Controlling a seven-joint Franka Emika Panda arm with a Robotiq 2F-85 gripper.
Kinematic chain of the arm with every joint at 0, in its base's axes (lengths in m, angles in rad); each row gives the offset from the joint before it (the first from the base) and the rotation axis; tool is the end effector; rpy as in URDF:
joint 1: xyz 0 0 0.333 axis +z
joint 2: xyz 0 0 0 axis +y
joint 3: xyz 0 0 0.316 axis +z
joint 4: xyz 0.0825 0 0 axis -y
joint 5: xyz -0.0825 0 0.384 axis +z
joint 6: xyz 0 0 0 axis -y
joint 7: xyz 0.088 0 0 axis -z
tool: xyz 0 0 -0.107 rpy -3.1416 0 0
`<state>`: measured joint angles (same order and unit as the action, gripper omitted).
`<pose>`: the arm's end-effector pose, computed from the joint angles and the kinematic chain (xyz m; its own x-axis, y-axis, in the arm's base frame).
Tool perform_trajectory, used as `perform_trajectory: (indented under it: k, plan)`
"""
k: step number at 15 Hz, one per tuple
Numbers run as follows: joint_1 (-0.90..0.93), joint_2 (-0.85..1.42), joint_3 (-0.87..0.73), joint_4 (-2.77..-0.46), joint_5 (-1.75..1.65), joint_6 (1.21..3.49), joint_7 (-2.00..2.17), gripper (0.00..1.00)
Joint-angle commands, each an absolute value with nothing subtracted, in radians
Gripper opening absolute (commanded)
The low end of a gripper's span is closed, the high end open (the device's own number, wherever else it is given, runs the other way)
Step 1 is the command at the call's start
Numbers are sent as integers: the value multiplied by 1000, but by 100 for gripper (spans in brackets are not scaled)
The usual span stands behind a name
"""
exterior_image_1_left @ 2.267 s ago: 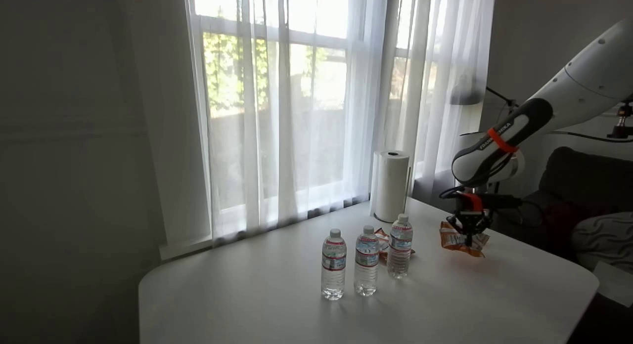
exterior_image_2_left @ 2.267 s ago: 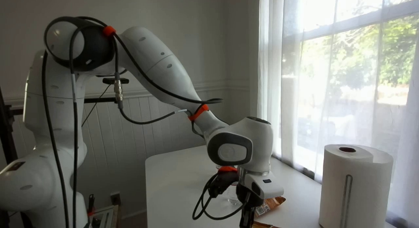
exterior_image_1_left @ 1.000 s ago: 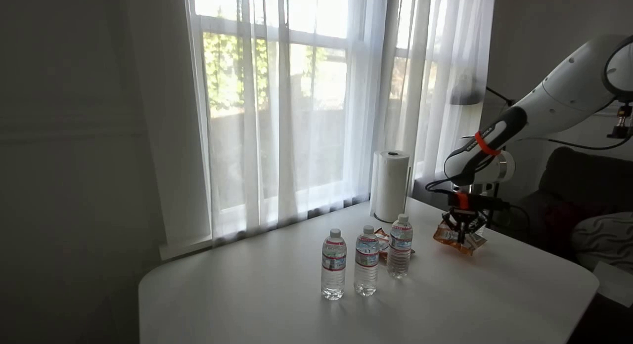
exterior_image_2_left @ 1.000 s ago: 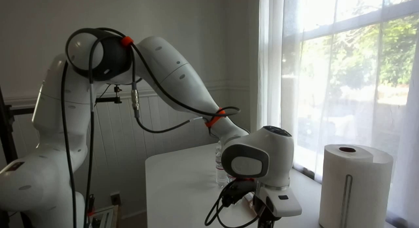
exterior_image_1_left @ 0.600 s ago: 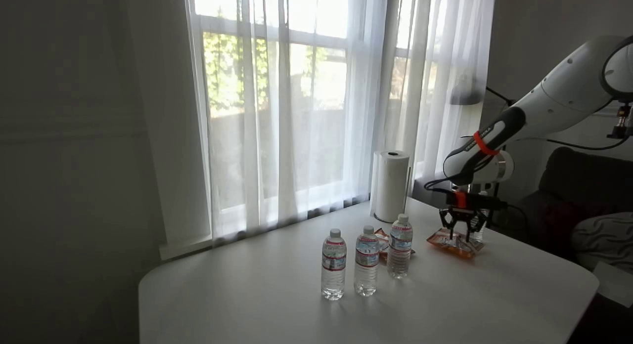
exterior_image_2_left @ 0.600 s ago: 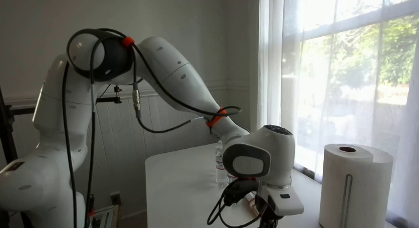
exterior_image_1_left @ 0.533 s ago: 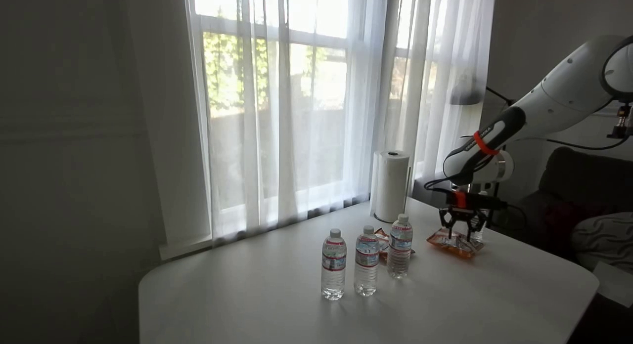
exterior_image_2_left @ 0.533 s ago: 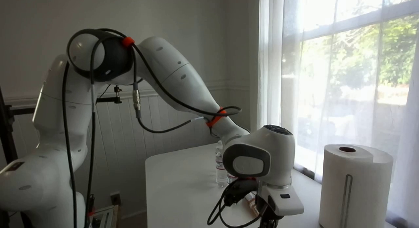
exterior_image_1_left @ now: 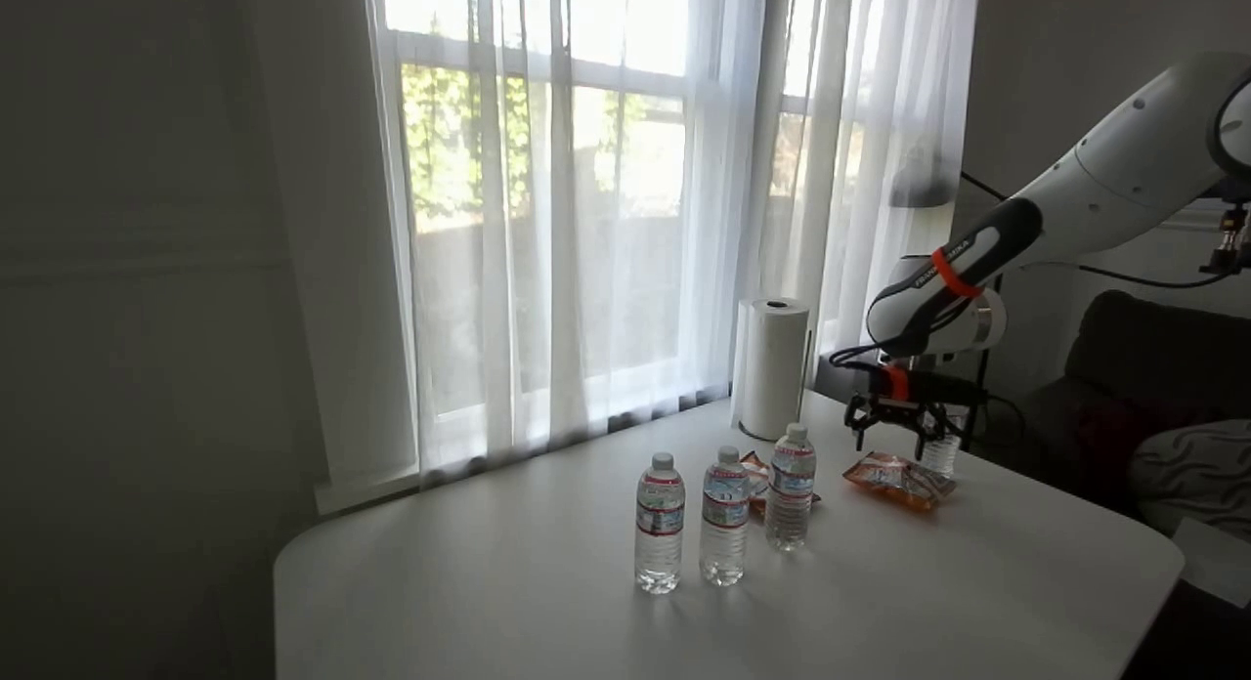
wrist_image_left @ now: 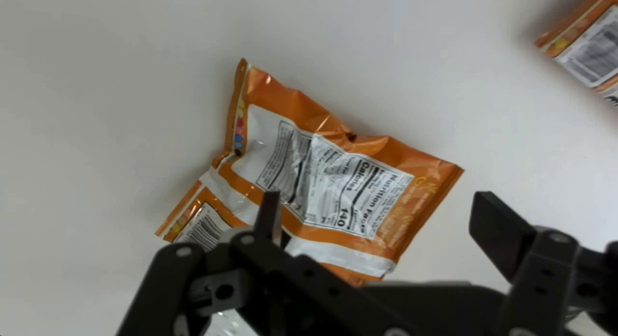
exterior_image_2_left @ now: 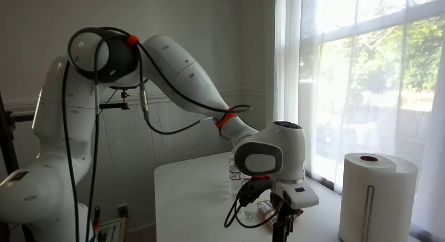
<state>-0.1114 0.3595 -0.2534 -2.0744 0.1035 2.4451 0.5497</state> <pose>0.5529 -0.2079 0.2621 0.5596 -0.8281 0.0326 -0.8286 -0.5598 0.0035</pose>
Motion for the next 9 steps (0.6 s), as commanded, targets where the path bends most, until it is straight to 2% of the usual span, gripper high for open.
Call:
perform_trajectory:
  k: [1,9]
  plan:
    - [-69,255,-247,-2157,44,2477,530,100]
    - [-1,83,-189,-2238,-149,2458,494,100]
